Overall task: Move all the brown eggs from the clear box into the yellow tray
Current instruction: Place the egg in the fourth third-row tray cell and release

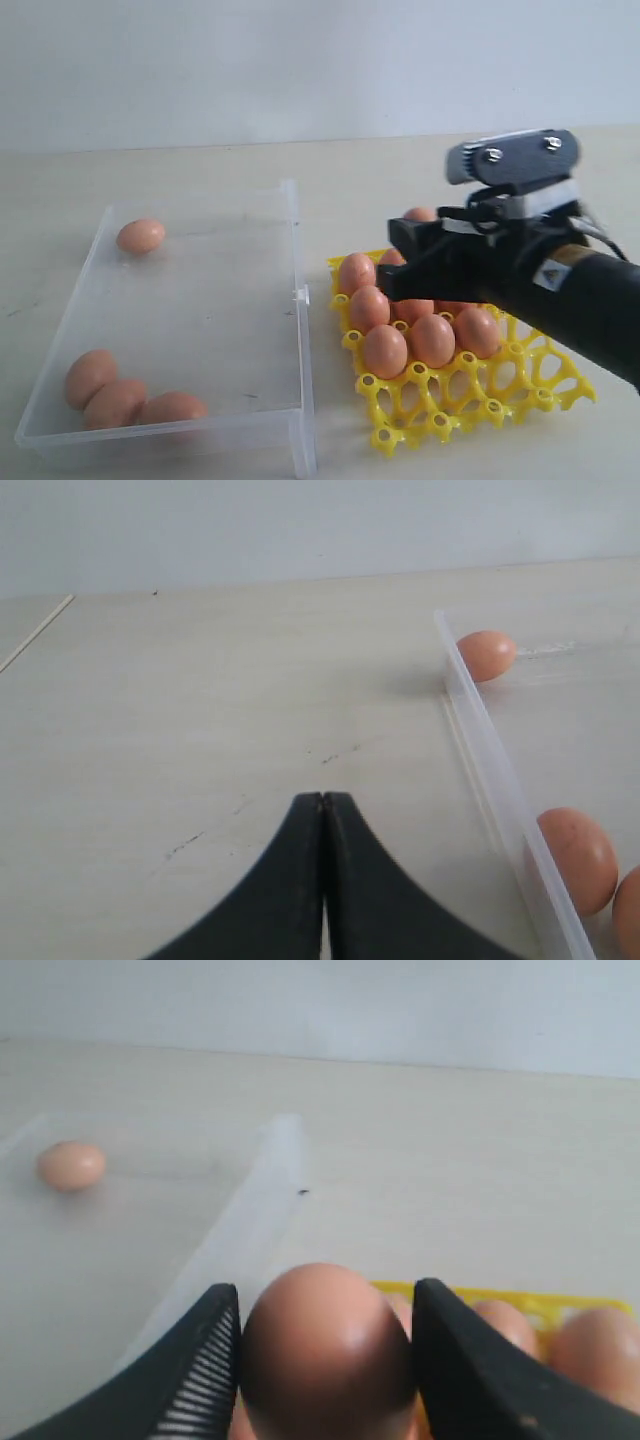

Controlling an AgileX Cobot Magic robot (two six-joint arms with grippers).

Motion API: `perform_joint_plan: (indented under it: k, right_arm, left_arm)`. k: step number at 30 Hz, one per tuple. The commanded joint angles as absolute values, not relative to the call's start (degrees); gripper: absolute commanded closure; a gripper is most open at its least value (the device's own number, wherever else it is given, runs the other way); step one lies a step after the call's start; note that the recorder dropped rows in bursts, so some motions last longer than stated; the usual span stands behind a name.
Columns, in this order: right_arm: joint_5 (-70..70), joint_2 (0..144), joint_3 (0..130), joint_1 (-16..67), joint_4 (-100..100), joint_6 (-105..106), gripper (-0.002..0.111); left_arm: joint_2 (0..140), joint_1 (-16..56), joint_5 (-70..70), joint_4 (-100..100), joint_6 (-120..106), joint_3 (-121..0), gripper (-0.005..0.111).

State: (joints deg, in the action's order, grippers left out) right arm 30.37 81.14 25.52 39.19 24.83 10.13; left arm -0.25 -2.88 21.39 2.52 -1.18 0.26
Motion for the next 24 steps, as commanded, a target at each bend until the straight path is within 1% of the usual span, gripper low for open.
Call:
perform_joint_plan:
  k: [1,10,15,24]
  right_arm:
    - [36.4,76.3,17.5,36.2,30.3,9.5,0.108]
    - [36.3,76.1,12.6,31.1,31.3,0.3,0.108]
    - [36.1,76.3,12.4,30.5,35.4,0.0,0.108]
    - [37.9,84.8,12.4,30.5,34.9,-4.2,0.108]
  left_arm:
    - [0.0,-3.0,21.1,2.7,-1.2,0.0,0.107]
    - [0.0,-3.0,21.1,2.7,-1.3,0.0,0.107]
    - [0.0,-3.0,21.1,2.7,-1.3,0.0,0.107]
    - [0.0,-3.0,21.1,2.7,-1.3,0.0,0.107]
